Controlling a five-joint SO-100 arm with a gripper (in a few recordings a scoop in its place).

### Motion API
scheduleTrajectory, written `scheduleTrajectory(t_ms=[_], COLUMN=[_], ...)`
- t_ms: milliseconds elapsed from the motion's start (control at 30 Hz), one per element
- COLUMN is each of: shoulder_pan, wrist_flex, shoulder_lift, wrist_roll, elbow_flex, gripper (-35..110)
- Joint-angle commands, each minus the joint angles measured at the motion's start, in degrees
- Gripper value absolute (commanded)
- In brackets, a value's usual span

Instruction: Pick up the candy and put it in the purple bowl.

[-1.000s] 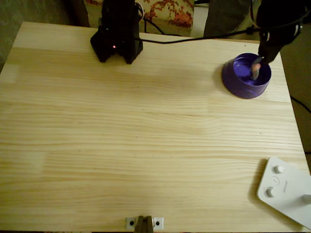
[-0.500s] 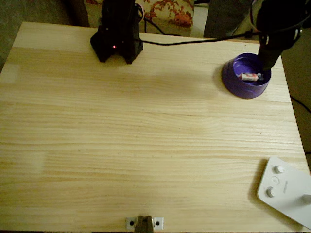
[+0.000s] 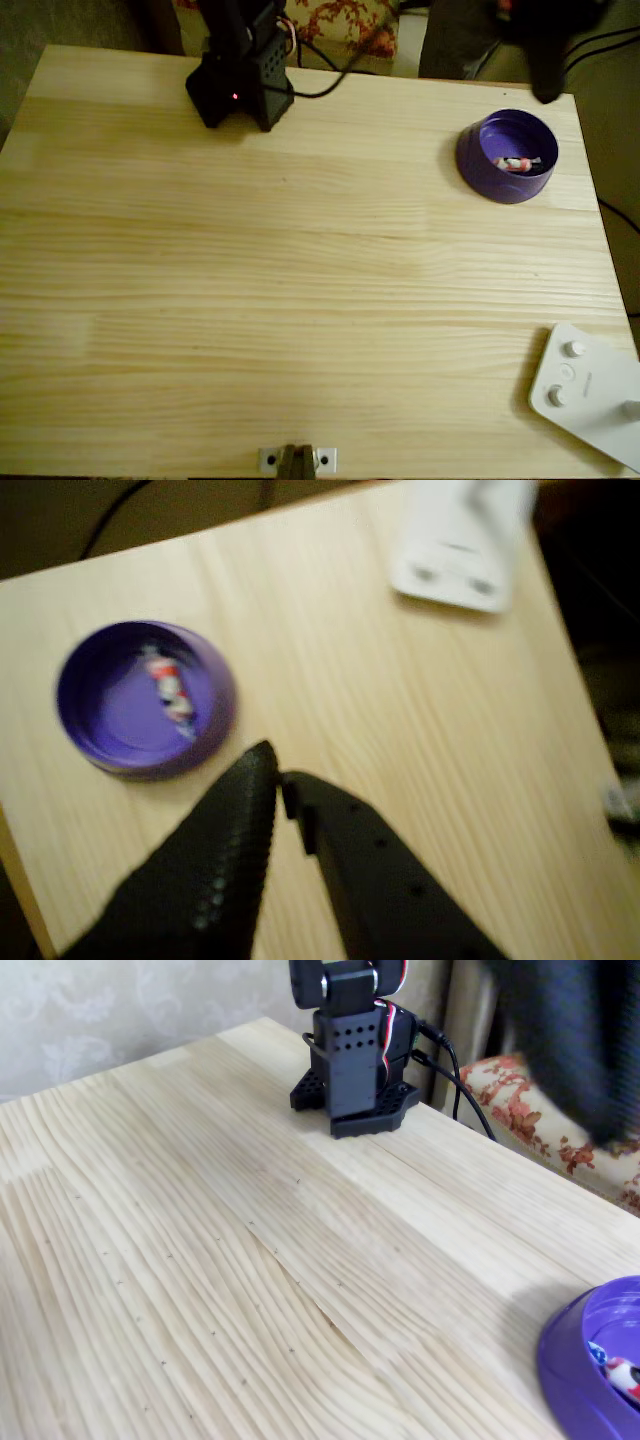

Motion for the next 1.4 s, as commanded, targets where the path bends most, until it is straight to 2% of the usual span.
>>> scheduleTrajectory(t_ms=[0,100,300,400,633,767,1133,1367], shoulder_pan=[7.21,14.06,32.34,40.17,56.87,60.91,66.80,65.48], wrist_flex=[4.31,7.56,7.56,6.15,-5.62,-6.15,-17.58,-21.09], shoulder_lift=[11.87,15.91,23.20,25.93,36.12,43.59,65.04,77.52], wrist_roll=[1.58,1.41,1.32,-1.76,-8.70,-10.63,-9.93,-2.81], elbow_flex=[0.44,1.58,3.52,6.33,23.12,32.78,55.37,69.35], gripper=[0,0,0,0,0,0,0,0])
